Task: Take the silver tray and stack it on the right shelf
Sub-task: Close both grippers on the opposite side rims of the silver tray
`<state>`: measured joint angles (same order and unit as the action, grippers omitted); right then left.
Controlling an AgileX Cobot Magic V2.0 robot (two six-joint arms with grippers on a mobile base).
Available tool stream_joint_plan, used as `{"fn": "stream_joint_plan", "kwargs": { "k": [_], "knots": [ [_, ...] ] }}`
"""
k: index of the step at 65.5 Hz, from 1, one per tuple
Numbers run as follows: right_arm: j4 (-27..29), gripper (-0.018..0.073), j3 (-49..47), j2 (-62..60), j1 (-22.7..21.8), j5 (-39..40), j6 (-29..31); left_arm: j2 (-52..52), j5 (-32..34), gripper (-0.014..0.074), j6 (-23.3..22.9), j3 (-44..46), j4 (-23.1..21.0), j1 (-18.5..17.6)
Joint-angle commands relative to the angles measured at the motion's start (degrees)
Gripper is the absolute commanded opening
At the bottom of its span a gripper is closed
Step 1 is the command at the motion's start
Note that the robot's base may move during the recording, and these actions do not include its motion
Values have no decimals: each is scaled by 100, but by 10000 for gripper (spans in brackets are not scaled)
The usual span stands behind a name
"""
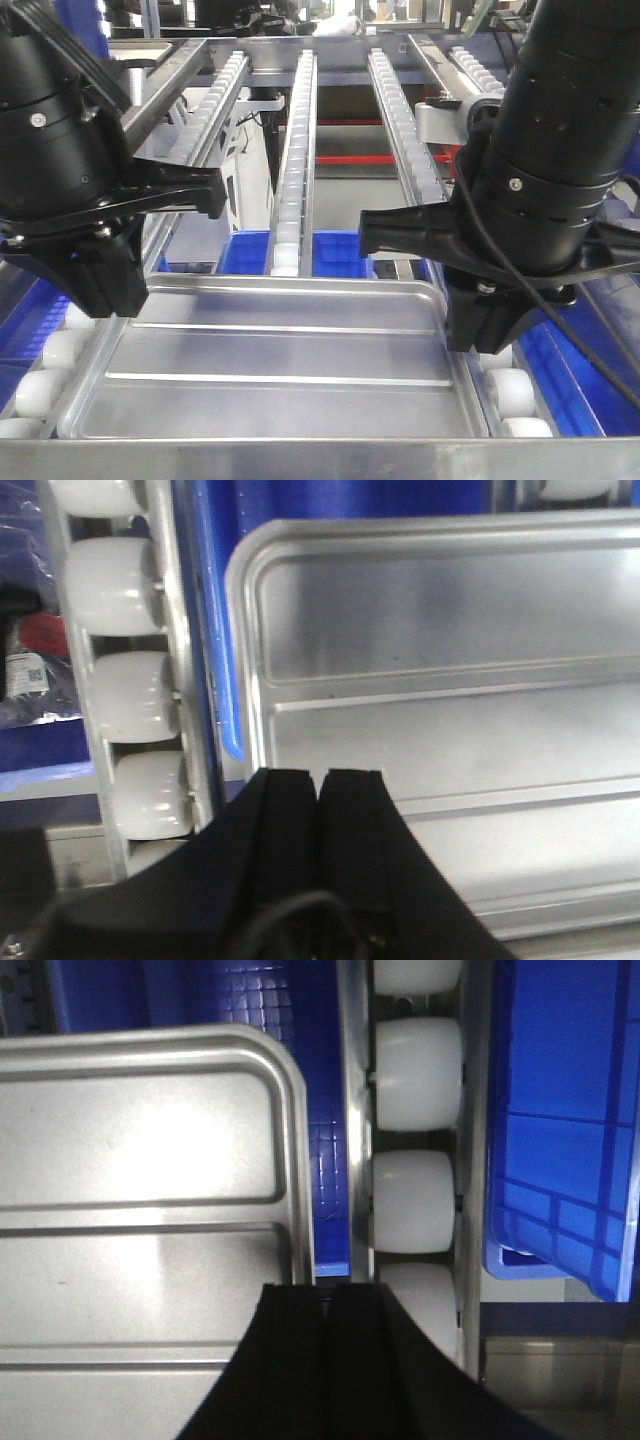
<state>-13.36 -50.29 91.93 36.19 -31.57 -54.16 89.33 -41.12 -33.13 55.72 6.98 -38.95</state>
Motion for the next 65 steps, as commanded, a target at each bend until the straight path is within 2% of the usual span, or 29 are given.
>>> {"fn": "stream_joint_plan", "kwargs": {
  "k": [1, 7, 11, 18, 22, 27, 35, 42, 65],
  "knots": [
    [-85, 81, -188, -213, 10, 135, 4, -184, 64, -91, -50, 183, 74, -36],
    [-85, 81, -188, -213, 10, 135, 4, -184, 48, -79, -50, 183, 74, -36],
    [-85, 81, -188, -213, 10, 129, 4, -184, 48, 2, -50, 183, 74, -36],
    [-85, 81, -188, -213, 10, 124, 4, -184, 59, 203, -50, 183, 74, -36],
    [-85, 81, -188, -213, 10, 149, 4, -180, 8, 279, -50, 183, 63, -36],
    [-85, 102, -188, -213, 10, 270, 12, -145, -56, 272, -60, 183, 136, -36],
    [-85, 302, -188, -213, 10, 445, 40, -83, -64, 242, -60, 183, 113, -36],
    [-85, 403, -188, -213, 10, 260, 40, -59, -12, 242, -60, 183, 142, -36],
    [-85, 417, -182, -54, -9, 390, 40, 18, 208, 242, -98, 183, 236, 23]
  ]
}}
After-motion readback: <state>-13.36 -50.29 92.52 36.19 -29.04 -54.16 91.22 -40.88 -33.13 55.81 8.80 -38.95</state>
